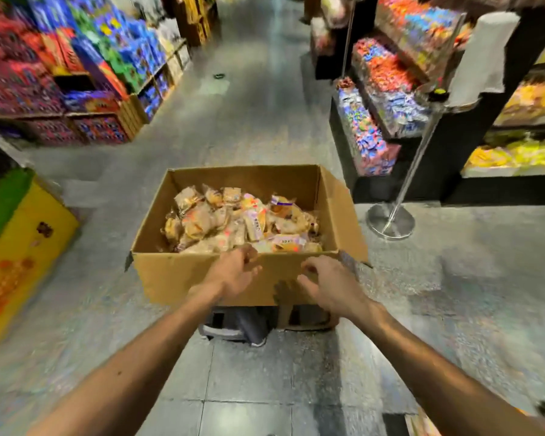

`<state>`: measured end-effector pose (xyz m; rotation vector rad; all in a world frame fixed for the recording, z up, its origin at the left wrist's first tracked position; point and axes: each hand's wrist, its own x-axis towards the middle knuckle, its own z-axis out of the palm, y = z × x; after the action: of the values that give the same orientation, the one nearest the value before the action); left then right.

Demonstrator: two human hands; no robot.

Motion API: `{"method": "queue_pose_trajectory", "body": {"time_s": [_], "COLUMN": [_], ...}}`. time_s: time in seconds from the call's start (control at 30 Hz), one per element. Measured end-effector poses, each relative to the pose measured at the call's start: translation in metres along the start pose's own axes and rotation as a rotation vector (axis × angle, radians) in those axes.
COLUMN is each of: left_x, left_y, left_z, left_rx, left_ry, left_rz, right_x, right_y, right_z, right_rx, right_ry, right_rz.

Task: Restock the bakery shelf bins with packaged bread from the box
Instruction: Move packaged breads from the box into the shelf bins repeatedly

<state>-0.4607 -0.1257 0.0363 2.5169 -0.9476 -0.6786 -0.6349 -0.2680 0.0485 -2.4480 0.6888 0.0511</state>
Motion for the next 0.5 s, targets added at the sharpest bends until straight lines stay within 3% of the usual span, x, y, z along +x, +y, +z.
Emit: {"method": "queue_pose_trajectory", "body": {"time_s": [0.2,0.5], "left_x": [0.114,0.284], "left_y": [-0.023,-0.083], "left_z": [0.012,0.055], "left_rx": [-0.070,-0.440], "left_ry": [-0.034,-0.035], "left_rz": [-0.125,-0.578], "right_x": [0.137,0.352], "right_y": [0.029,0.100], "right_z": [0.012,0.078], "right_rx": [-0.017,-0.137], "right_ry": [-0.122,-0.471], "right_rz": [0.099,0.113]}}
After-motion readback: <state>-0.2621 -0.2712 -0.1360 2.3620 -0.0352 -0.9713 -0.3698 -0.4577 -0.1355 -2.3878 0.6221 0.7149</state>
